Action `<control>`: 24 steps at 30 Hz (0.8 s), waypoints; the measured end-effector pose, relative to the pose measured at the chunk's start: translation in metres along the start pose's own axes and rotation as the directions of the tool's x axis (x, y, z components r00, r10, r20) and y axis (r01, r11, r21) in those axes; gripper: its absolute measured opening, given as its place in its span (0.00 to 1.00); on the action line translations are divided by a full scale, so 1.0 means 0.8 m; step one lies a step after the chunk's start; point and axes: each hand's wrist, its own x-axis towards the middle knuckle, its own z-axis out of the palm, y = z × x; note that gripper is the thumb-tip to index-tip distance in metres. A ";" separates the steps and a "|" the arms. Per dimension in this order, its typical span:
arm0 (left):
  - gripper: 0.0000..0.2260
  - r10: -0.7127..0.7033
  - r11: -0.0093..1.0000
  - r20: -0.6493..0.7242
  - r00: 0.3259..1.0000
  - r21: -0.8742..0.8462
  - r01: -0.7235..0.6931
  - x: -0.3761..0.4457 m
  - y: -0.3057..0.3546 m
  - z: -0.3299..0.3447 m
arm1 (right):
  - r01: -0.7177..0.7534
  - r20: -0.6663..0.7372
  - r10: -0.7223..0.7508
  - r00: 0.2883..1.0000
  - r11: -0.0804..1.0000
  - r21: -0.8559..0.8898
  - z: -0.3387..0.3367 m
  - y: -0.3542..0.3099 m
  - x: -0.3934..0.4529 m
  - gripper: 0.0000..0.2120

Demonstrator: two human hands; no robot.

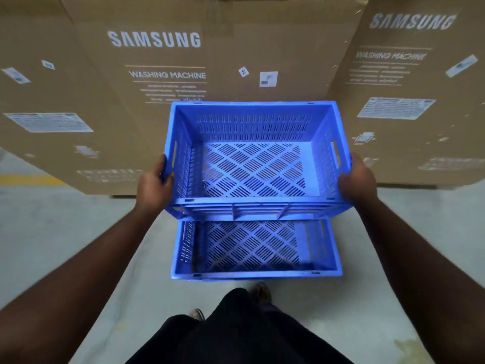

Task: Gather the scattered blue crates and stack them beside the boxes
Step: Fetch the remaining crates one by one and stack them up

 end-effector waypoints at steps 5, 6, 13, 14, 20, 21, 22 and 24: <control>0.23 -0.021 1.000 -0.054 0.998 -0.024 0.020 0.015 0.031 0.013 | 0.011 -0.022 -0.013 1.000 0.994 -0.111 -0.003 0.005 0.019 0.31; 0.23 -0.028 0.999 -0.041 0.999 -0.027 0.027 0.015 0.032 0.014 | 0.009 -0.014 -0.011 1.000 0.989 -0.144 -0.005 0.006 0.025 0.31; 0.25 -0.081 0.992 0.002 0.997 -0.097 0.081 0.007 0.008 0.006 | 0.054 0.000 -0.055 0.998 0.982 -0.178 0.007 0.011 0.028 0.31; 0.25 -0.082 0.990 0.002 0.997 -0.117 0.082 0.002 0.004 0.007 | 0.059 -0.002 -0.060 0.998 0.982 -0.181 0.008 0.015 0.028 0.31; 0.25 -0.085 0.990 -0.016 0.996 -0.111 0.083 -0.010 0.005 0.009 | 0.072 -0.003 -0.074 0.997 0.971 -0.228 0.007 0.013 0.026 0.30; 0.25 -0.098 0.990 -0.017 0.995 -0.101 0.096 -0.011 0.006 0.005 | 0.076 0.005 -0.077 0.997 0.969 -0.234 0.010 0.008 0.023 0.31; 0.25 -0.107 0.989 -0.014 0.994 -0.099 0.105 -0.011 0.006 0.001 | 0.078 0.014 -0.077 0.997 0.967 -0.244 0.012 0.004 0.021 0.31; 0.25 -0.116 0.989 -0.012 0.993 -0.097 0.115 -0.012 0.009 -0.002 | 0.084 0.041 -0.075 0.996 0.959 -0.270 0.012 0.004 0.013 0.32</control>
